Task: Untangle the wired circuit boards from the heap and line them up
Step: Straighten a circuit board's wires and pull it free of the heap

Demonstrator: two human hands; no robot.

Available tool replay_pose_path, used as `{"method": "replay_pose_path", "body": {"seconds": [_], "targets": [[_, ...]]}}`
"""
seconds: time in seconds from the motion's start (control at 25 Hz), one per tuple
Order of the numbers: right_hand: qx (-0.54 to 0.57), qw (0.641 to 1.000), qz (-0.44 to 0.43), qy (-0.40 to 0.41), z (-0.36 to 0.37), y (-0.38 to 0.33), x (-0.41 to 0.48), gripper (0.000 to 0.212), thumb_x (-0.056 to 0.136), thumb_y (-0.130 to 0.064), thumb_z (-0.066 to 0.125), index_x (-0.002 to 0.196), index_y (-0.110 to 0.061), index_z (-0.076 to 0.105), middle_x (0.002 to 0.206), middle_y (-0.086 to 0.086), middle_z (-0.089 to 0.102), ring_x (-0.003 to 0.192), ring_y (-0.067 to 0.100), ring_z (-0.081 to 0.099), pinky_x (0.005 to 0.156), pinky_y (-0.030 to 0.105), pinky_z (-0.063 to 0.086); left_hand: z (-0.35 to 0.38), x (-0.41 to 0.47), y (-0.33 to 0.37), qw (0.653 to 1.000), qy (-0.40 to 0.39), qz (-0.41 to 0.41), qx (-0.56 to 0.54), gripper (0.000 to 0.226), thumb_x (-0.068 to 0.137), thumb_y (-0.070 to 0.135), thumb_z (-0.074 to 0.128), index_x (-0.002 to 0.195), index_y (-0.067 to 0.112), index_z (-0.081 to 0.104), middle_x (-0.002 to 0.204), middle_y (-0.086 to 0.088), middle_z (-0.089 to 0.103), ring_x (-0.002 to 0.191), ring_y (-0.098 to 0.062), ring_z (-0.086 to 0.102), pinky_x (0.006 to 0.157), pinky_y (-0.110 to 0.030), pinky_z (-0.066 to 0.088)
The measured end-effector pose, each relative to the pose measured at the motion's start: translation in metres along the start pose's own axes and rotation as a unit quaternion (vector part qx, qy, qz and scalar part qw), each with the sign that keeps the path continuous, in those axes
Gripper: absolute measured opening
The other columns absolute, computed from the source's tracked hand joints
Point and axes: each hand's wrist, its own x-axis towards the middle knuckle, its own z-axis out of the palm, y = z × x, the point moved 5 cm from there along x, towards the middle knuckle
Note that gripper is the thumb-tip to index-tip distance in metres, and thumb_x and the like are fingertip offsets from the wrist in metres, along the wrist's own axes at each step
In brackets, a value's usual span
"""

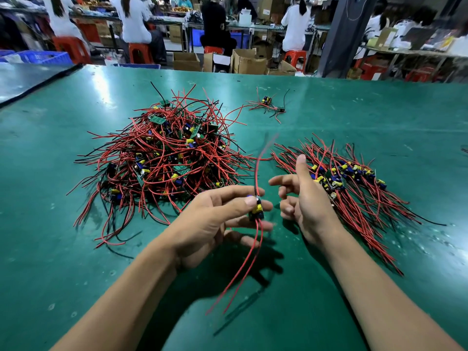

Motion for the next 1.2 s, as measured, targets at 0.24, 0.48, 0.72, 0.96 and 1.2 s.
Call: {"method": "replay_pose_path", "body": {"seconds": [0.24, 0.48, 0.72, 0.96, 1.2], "targets": [[-0.179, 0.955, -0.133, -0.195, 0.033, 0.000, -0.032, 0.018, 0.083, -0.032, 0.079, 0.084, -0.015, 0.076, 0.071, -0.002, 0.061, 0.065, 0.006, 0.049, 0.062, 0.024, 0.039, -0.012, 0.003, 0.011, 0.989, 0.086, 0.093, -0.074, 0.018, 0.074, 0.017, 0.070, 0.092, 0.015, 0.070, 0.107, -0.012, 0.074, 0.086, -0.020, 0.073, 0.062, -0.027, 0.058], [-0.124, 0.969, -0.148, -0.157, 0.040, -0.013, -0.041, 0.040, 0.078, -0.060, 0.070, 0.076, -0.020, 0.068, 0.061, -0.005, 0.051, 0.051, 0.006, 0.040, 0.046, 0.018, 0.031, -0.021, 0.001, 0.014, 0.974, 0.178, 0.143, 0.000, 0.032, 0.067, 0.033, 0.076, 0.095, 0.020, 0.066, 0.105, -0.003, 0.076, 0.083, -0.012, 0.070, 0.064, -0.022, 0.051], [0.067, 0.985, -0.080, -0.137, 0.042, -0.016, -0.035, 0.028, 0.085, -0.044, 0.069, 0.068, -0.021, 0.068, 0.065, -0.001, 0.055, 0.043, 0.009, 0.039, 0.043, 0.019, 0.031, -0.018, 0.003, 0.009, 0.974, 0.175, 0.145, -0.006, 0.040, 0.060, 0.023, 0.082, 0.098, 0.017, 0.074, 0.100, -0.007, 0.076, 0.086, -0.020, 0.072, 0.062, -0.021, 0.055], [0.228, 0.936, 0.078, -0.256, 0.045, -0.015, -0.044, 0.024, 0.084, -0.029, 0.063, 0.064, -0.017, 0.063, 0.063, -0.001, 0.052, 0.042, 0.008, 0.036, 0.044, 0.021, 0.025, -0.010, 0.006, 0.005, 0.985, 0.098, 0.078, -0.121, 0.025, 0.073, 0.017, 0.069, 0.098, 0.015, 0.074, 0.078, -0.003, 0.068, 0.057, -0.014, 0.065, 0.052, -0.021, 0.053], [0.072, 0.963, 0.091, -0.242, 0.043, -0.010, -0.047, 0.012, 0.079, -0.030, 0.068, 0.070, -0.022, 0.064, 0.066, -0.001, 0.055, 0.051, 0.008, 0.043, 0.053, 0.024, 0.024, 0.002, 0.008, -0.003, 0.998, 0.037, -0.031, -0.047, 0.041, 0.079, 0.044, 0.063, 0.092, 0.005, 0.060, 0.068, -0.012, 0.068, 0.049, -0.019, 0.065, 0.044, -0.023, 0.052]]}}
